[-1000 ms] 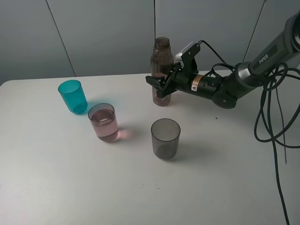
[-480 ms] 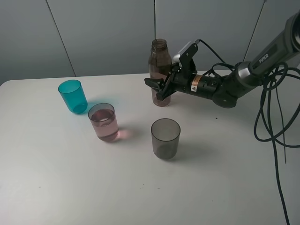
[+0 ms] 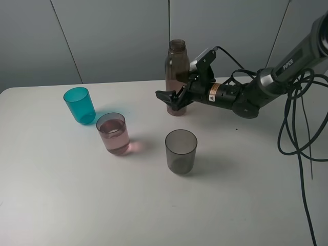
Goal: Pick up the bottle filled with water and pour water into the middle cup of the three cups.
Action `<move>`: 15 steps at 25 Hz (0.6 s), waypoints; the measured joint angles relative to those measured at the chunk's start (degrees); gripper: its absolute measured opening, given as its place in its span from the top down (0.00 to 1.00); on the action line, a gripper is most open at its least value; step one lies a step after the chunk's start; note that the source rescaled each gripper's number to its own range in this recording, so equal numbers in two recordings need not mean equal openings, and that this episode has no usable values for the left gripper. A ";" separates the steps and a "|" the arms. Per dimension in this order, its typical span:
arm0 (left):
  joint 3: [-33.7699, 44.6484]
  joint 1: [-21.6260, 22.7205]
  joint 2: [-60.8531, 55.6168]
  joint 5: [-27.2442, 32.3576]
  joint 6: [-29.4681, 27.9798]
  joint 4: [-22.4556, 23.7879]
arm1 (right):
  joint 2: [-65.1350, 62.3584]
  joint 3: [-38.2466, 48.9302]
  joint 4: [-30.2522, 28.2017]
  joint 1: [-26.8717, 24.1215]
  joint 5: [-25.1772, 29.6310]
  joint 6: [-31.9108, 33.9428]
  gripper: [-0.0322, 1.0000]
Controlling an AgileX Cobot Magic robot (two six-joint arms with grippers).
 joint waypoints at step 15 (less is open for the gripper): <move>0.00 0.00 0.00 0.00 0.00 0.00 | -10.21 8.47 -0.97 0.00 13.36 0.50 0.01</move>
